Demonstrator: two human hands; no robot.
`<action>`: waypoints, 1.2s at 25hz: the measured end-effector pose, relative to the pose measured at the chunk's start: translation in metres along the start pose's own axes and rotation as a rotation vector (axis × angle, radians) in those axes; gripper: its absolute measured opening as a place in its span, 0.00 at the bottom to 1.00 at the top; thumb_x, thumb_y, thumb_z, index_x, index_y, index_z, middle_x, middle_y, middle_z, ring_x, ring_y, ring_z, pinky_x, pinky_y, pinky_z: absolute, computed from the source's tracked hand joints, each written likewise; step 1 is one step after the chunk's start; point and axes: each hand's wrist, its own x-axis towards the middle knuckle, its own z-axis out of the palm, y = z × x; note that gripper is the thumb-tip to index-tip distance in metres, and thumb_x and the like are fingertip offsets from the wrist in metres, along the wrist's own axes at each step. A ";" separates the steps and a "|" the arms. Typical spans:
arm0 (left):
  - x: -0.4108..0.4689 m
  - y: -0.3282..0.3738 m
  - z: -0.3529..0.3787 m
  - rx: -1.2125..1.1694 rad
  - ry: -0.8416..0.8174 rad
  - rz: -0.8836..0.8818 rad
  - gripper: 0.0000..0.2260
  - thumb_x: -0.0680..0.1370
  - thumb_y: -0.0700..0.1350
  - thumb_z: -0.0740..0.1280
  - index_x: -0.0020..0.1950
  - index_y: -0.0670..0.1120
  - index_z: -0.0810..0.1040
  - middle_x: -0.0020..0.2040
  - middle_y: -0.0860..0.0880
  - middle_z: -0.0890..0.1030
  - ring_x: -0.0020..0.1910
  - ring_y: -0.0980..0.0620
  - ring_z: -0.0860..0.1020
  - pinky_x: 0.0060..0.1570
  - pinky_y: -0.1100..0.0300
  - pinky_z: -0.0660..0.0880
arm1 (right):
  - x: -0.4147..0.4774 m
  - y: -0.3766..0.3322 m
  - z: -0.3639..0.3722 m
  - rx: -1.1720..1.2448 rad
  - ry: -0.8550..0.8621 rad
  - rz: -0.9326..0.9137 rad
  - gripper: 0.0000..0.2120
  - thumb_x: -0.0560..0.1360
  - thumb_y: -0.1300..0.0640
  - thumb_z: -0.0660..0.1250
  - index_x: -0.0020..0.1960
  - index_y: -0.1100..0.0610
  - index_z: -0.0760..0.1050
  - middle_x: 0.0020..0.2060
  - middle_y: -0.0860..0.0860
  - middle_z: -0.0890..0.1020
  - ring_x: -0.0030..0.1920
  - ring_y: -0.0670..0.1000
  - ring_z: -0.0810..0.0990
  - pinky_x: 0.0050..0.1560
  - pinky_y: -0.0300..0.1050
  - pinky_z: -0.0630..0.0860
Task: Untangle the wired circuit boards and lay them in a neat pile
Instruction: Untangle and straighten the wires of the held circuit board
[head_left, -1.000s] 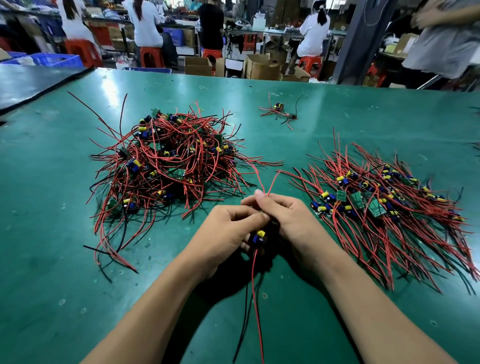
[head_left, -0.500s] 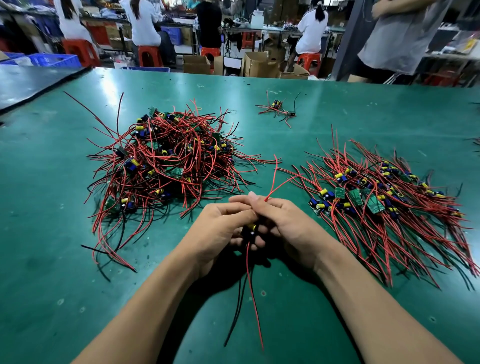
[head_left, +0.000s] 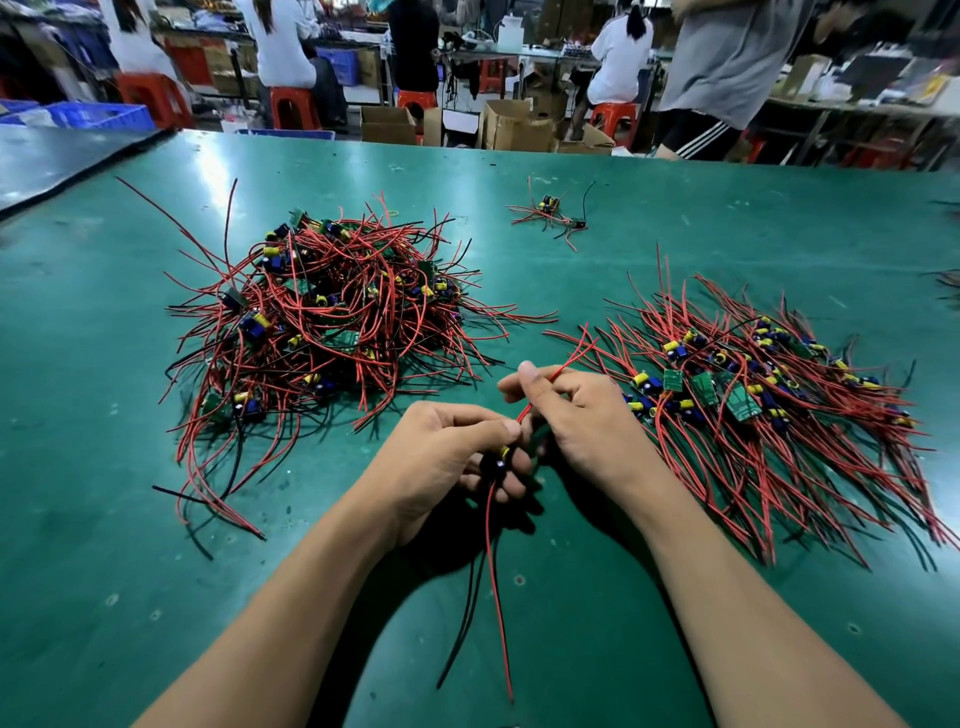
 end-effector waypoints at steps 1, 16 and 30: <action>0.000 0.000 0.000 0.006 -0.006 -0.002 0.08 0.77 0.37 0.67 0.40 0.41 0.83 0.35 0.40 0.82 0.27 0.48 0.79 0.28 0.62 0.76 | 0.001 0.002 0.001 0.010 0.042 0.002 0.16 0.83 0.48 0.63 0.46 0.55 0.83 0.30 0.53 0.83 0.25 0.46 0.76 0.28 0.36 0.72; 0.003 0.000 0.002 0.023 0.086 0.037 0.08 0.79 0.36 0.64 0.45 0.34 0.81 0.31 0.42 0.80 0.23 0.49 0.76 0.24 0.63 0.73 | -0.010 -0.005 0.020 0.430 -0.201 0.215 0.17 0.82 0.50 0.66 0.49 0.65 0.81 0.25 0.58 0.73 0.23 0.55 0.75 0.24 0.41 0.68; -0.002 0.002 0.001 0.056 -0.005 -0.005 0.06 0.77 0.38 0.68 0.43 0.39 0.83 0.33 0.41 0.80 0.25 0.48 0.76 0.28 0.61 0.72 | 0.011 -0.008 0.004 0.565 0.302 0.303 0.19 0.82 0.48 0.64 0.37 0.58 0.78 0.28 0.50 0.81 0.22 0.45 0.73 0.23 0.37 0.72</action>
